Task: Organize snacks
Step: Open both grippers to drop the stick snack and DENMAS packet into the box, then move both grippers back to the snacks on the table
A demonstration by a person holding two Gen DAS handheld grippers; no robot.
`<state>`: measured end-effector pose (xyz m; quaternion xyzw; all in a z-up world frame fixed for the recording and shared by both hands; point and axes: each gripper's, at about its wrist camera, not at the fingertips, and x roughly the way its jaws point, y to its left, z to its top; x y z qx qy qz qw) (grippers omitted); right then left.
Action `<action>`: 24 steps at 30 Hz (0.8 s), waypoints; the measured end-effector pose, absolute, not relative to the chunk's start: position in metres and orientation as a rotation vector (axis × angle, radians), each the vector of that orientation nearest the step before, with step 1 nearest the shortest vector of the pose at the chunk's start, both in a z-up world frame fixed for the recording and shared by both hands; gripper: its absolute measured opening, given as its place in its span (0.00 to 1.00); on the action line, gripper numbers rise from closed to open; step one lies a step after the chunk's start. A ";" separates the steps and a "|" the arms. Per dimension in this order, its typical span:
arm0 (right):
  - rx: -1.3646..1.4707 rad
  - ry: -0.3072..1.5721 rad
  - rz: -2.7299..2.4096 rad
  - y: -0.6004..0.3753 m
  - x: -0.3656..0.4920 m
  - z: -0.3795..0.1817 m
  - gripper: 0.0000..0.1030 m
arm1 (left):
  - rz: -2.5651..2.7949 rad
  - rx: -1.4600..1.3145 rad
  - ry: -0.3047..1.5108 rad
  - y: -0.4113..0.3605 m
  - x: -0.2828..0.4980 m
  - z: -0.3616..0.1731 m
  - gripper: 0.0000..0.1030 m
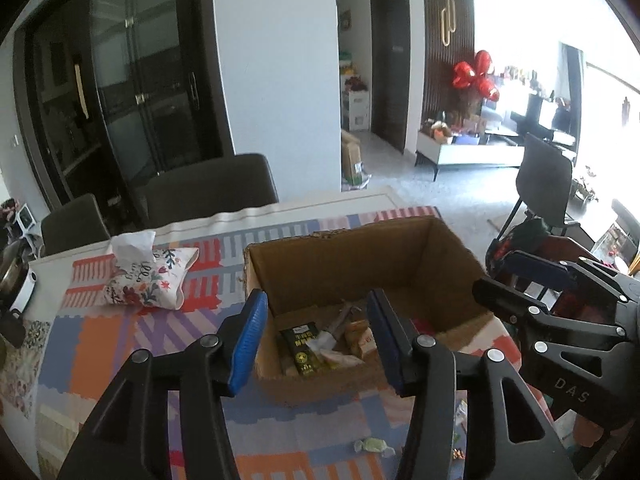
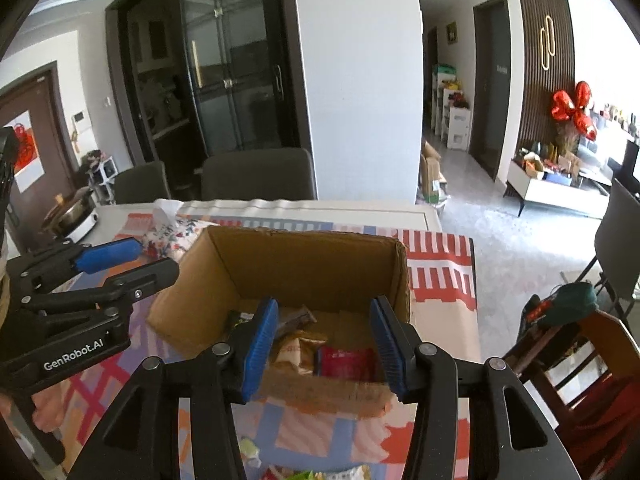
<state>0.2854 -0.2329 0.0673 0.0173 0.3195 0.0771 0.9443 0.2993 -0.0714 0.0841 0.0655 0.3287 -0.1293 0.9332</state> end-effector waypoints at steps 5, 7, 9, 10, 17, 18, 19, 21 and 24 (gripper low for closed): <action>0.013 0.598 0.167 -0.232 0.251 0.072 0.48 | -0.272 0.147 0.628 -0.071 0.264 0.083 0.55; 0.016 0.589 0.173 -0.232 0.238 0.070 0.50 | -0.267 0.157 0.612 -0.072 0.253 0.081 0.56; 0.019 0.580 0.179 -0.232 0.229 0.069 0.50 | -0.272 0.158 0.608 -0.074 0.241 0.078 0.57; 0.026 0.578 0.183 -0.234 0.224 0.067 0.50 | -0.278 0.154 0.611 -0.074 0.236 0.075 0.57; 0.038 0.588 0.181 -0.241 0.191 0.047 0.50 | -0.325 0.169 0.630 -0.084 0.207 0.053 0.57; 0.035 0.593 0.178 -0.243 0.187 0.042 0.50 | -0.332 0.177 0.632 -0.086 0.204 0.049 0.57; 0.032 0.604 0.179 -0.244 0.183 0.036 0.50 | -0.339 0.186 0.636 -0.089 0.200 0.044 0.57; 0.027 0.625 0.173 -0.247 0.177 0.025 0.50 | -0.343 0.199 0.653 -0.093 0.194 0.033 0.57; 0.013 0.658 0.167 -0.250 0.169 0.007 0.50 | -0.367 0.207 0.696 -0.097 0.187 0.013 0.56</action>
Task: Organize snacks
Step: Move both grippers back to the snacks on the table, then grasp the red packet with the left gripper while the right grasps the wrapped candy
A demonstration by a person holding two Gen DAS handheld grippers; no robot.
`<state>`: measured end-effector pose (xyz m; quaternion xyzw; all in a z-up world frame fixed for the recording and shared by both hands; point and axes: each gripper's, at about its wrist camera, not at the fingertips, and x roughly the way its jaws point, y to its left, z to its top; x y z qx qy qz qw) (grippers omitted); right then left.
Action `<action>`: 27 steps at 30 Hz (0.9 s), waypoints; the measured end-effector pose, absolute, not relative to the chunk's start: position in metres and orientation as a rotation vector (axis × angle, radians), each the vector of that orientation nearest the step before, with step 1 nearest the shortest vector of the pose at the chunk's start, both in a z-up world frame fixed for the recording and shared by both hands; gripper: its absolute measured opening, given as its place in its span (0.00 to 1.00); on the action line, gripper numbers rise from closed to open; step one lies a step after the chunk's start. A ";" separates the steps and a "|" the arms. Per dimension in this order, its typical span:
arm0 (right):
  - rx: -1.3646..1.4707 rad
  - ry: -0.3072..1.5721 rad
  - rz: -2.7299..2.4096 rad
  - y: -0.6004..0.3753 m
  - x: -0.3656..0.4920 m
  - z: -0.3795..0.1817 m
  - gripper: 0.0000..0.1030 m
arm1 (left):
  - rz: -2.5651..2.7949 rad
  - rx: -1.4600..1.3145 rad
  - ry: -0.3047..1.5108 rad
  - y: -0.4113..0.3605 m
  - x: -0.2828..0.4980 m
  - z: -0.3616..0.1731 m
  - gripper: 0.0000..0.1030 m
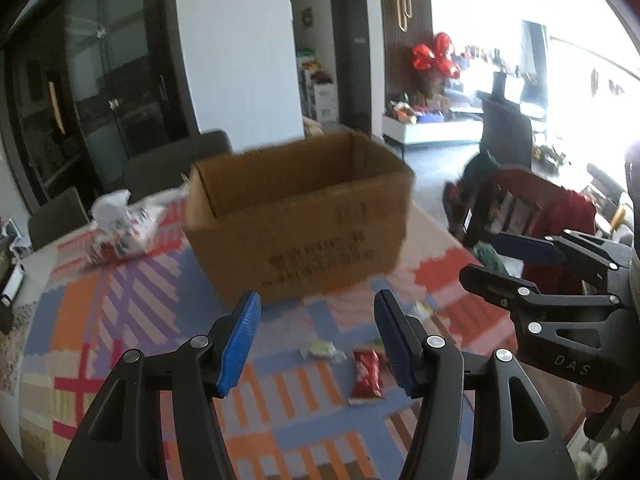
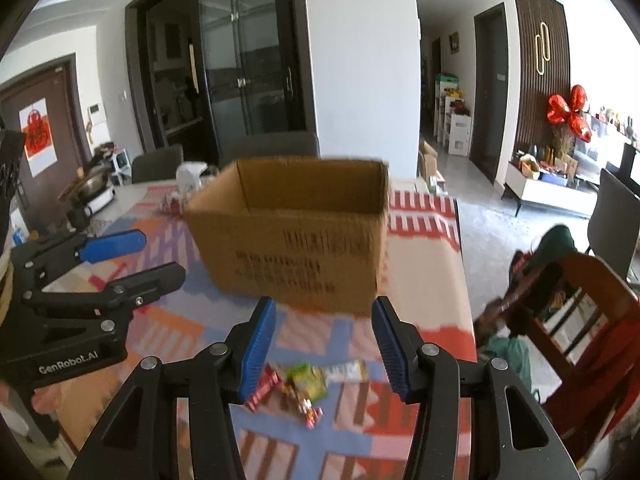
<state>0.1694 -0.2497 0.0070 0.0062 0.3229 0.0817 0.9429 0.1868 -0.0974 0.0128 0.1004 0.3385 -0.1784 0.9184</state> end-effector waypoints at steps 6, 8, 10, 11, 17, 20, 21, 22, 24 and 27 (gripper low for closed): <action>0.018 0.742 0.195 -0.252 0.158 -0.029 0.50 | -0.414 0.217 0.771 -0.107 0.177 -0.024 0.56; 0.012 0.761 0.207 -0.251 0.155 -0.038 0.49 | -0.420 0.232 0.792 -0.110 0.176 -0.036 0.56; 0.005 0.778 0.217 -0.249 0.154 -0.046 0.49 | -0.424 0.236 0.813 -0.112 0.177 -0.046 0.56; -0.004 0.789 0.223 -0.248 0.154 -0.051 0.49 | -0.429 0.234 0.826 -0.112 0.178 -0.051 0.56; -0.019 0.847 0.283 -0.240 0.161 -0.075 0.43 | -0.464 0.200 0.907 -0.112 0.189 -0.079 0.49; -0.023 0.879 0.313 -0.236 0.167 -0.087 0.39 | -0.476 0.177 0.936 -0.113 0.194 -0.088 0.46; -0.025 0.889 0.315 -0.236 0.169 -0.090 0.38 | -0.482 0.170 0.940 -0.113 0.196 -0.090 0.46; -0.025 0.898 0.320 -0.235 0.171 -0.092 0.36 | -0.489 0.162 0.945 -0.113 0.198 -0.092 0.46; -0.024 0.913 0.332 -0.234 0.175 -0.096 0.34 | -0.503 0.151 0.938 -0.114 0.200 -0.094 0.45; -0.023 0.921 0.348 -0.234 0.178 -0.097 0.32 | -0.506 0.164 0.936 -0.118 0.203 -0.097 0.44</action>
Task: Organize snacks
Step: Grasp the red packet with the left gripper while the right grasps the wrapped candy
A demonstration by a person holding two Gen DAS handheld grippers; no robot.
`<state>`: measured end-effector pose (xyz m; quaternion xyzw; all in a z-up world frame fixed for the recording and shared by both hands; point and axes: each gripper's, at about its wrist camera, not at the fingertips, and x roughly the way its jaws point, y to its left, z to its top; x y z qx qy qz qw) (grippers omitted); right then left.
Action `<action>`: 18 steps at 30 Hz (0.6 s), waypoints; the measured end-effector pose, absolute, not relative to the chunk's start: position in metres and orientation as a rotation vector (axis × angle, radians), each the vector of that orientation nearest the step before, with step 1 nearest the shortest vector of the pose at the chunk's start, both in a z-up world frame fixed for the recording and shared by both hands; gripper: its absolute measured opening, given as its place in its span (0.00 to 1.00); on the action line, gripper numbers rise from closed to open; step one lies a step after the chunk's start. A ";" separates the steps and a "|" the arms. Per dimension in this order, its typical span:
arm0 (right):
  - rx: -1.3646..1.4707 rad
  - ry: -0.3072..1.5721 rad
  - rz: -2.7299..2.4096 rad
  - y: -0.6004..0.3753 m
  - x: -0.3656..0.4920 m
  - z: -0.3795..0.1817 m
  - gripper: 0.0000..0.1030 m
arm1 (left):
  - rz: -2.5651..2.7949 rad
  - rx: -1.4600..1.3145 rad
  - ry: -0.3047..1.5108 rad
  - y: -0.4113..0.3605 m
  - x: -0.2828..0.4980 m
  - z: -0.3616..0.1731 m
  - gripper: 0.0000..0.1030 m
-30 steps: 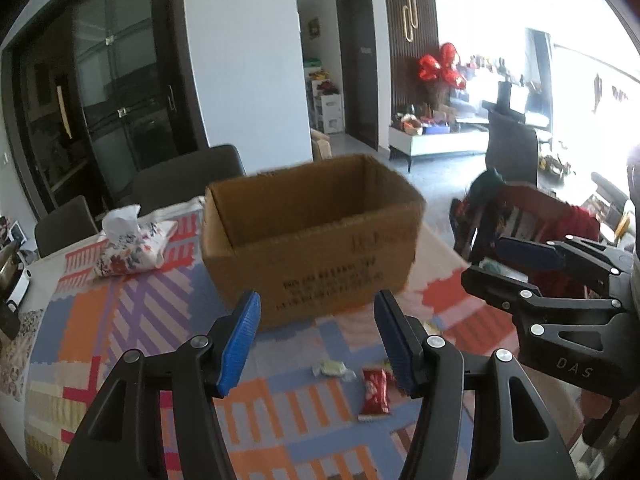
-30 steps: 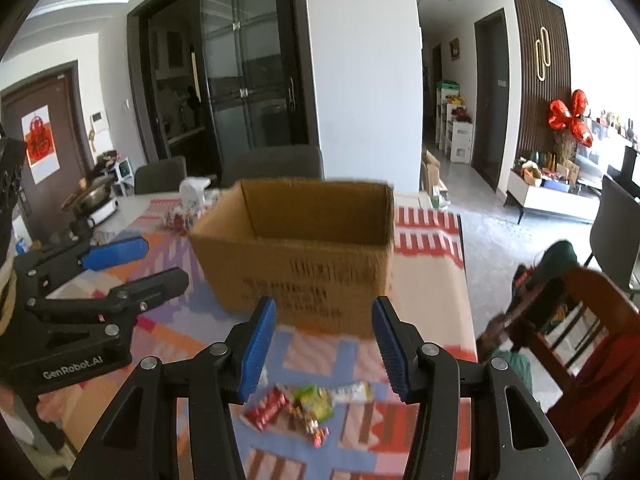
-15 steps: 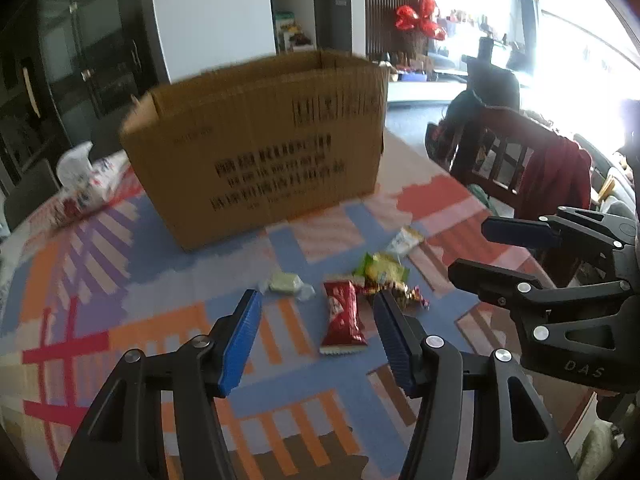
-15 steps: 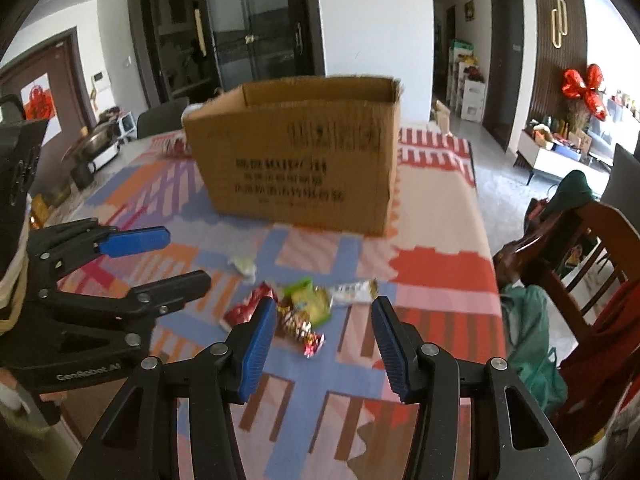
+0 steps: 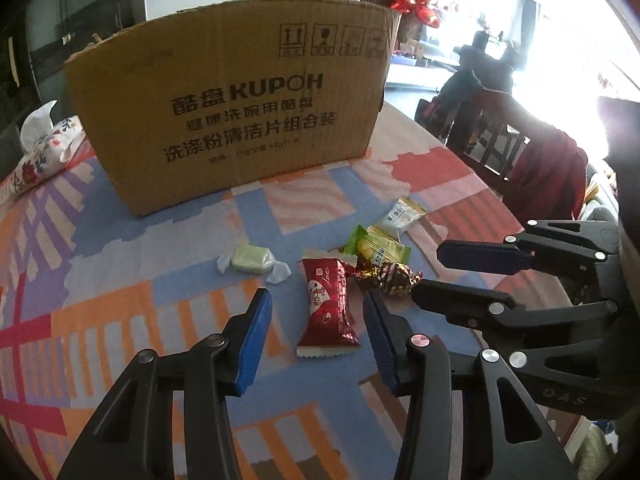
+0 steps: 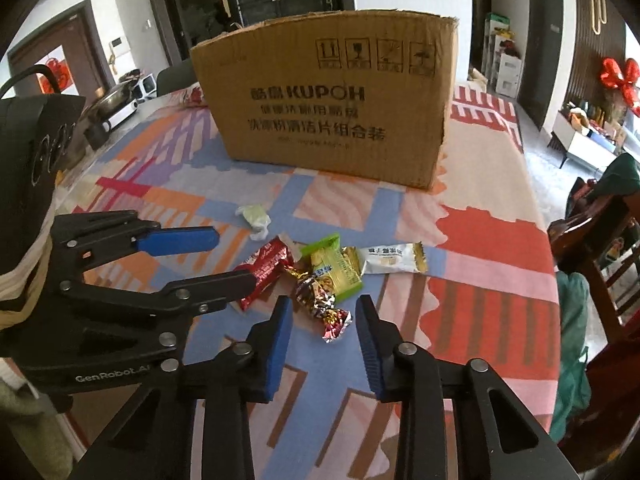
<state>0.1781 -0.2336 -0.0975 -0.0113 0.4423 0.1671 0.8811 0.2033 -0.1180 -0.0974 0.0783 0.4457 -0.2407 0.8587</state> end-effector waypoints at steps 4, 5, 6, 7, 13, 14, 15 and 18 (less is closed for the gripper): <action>-0.018 0.931 0.359 -0.233 0.182 -0.100 0.30 | -0.504 0.167 0.962 -0.124 0.211 -0.105 0.39; -0.013 0.934 0.363 -0.232 0.184 -0.100 0.30 | -0.504 0.163 0.973 -0.124 0.213 -0.107 0.38; -0.010 0.935 0.366 -0.232 0.186 -0.101 0.30 | -0.503 0.157 0.981 -0.124 0.214 -0.109 0.35; -0.012 0.936 0.368 -0.231 0.187 -0.102 0.29 | -0.502 0.151 0.990 -0.124 0.215 -0.110 0.33; 0.017 0.971 0.388 -0.229 0.196 -0.110 0.27 | -0.497 0.133 1.009 -0.120 0.218 -0.113 0.28; 0.023 0.976 0.393 -0.229 0.198 -0.111 0.27 | -0.496 0.133 1.009 -0.120 0.218 -0.113 0.28; 0.030 0.981 0.393 -0.229 0.200 -0.112 0.27 | -0.494 0.130 1.009 -0.120 0.219 -0.113 0.27; 0.041 0.988 0.393 -0.229 0.203 -0.114 0.27 | -0.493 0.121 1.010 -0.119 0.220 -0.113 0.25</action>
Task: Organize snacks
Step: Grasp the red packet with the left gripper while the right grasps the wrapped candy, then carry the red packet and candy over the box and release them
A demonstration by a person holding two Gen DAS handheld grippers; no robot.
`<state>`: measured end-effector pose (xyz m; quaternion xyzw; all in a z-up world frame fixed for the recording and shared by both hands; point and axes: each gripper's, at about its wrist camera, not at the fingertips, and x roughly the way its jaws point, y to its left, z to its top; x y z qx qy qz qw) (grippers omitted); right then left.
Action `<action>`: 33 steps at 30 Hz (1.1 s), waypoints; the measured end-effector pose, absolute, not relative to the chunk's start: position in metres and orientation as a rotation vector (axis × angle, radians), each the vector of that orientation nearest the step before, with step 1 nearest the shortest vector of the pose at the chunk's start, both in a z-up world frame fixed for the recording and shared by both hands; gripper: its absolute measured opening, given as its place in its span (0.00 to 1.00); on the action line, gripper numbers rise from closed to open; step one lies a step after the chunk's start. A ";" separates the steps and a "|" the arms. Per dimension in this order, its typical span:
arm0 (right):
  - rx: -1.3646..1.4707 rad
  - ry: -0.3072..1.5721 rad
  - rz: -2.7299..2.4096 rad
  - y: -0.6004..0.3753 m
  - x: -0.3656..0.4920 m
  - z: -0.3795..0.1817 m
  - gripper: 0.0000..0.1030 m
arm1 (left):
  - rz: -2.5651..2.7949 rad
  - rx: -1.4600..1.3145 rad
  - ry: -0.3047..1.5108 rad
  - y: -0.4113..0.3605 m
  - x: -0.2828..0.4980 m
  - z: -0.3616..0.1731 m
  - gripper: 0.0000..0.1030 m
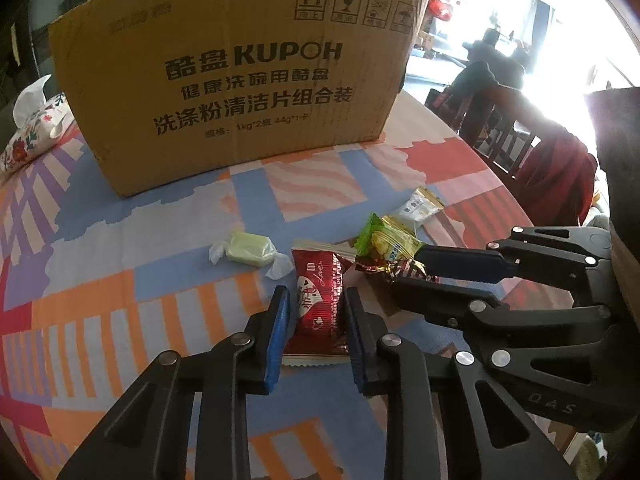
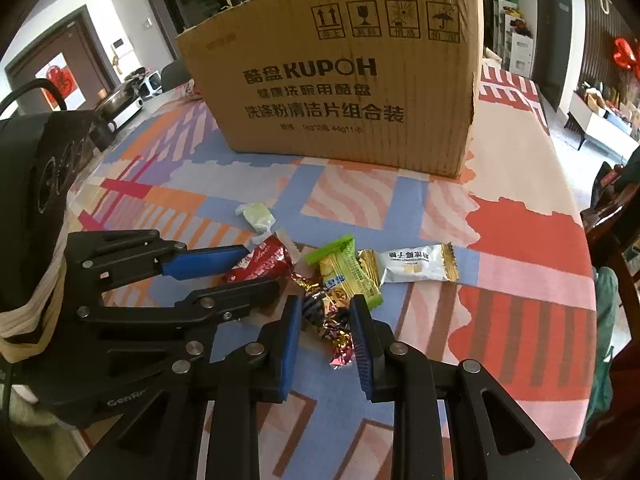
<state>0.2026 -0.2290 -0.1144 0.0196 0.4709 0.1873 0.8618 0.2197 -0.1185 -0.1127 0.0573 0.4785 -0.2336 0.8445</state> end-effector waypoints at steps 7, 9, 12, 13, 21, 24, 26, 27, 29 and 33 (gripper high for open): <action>0.038 0.995 0.379 -0.227 0.203 -0.118 0.26 | -0.494 0.092 1.006 -0.112 0.218 -0.112 0.22; 0.045 0.992 0.370 -0.227 0.203 -0.118 0.26 | -0.493 0.086 1.008 -0.111 0.217 -0.112 0.22; 0.062 0.992 0.360 -0.227 0.201 -0.118 0.25 | -0.495 0.067 1.016 -0.109 0.215 -0.111 0.22; 0.072 0.995 0.359 -0.228 0.200 -0.118 0.25 | -0.494 0.065 1.017 -0.108 0.214 -0.110 0.22; 0.128 0.962 0.328 -0.231 0.187 -0.107 0.25 | -0.467 0.063 0.969 -0.097 0.201 -0.092 0.22; 0.125 0.936 0.315 -0.231 0.183 -0.098 0.25 | -0.466 0.047 0.956 -0.093 0.198 -0.084 0.22; 0.121 0.916 0.307 -0.231 0.181 -0.091 0.25 | -0.462 0.037 0.940 -0.089 0.196 -0.077 0.22; 0.122 0.907 0.304 -0.230 0.180 -0.087 0.25 | -0.457 0.032 0.935 -0.087 0.195 -0.073 0.22; 0.124 0.884 0.294 -0.231 0.179 -0.079 0.25 | -0.441 0.027 0.926 -0.082 0.193 -0.064 0.22; 0.134 0.841 0.274 -0.231 0.178 -0.062 0.25 | -0.424 0.015 0.899 -0.080 0.192 -0.047 0.22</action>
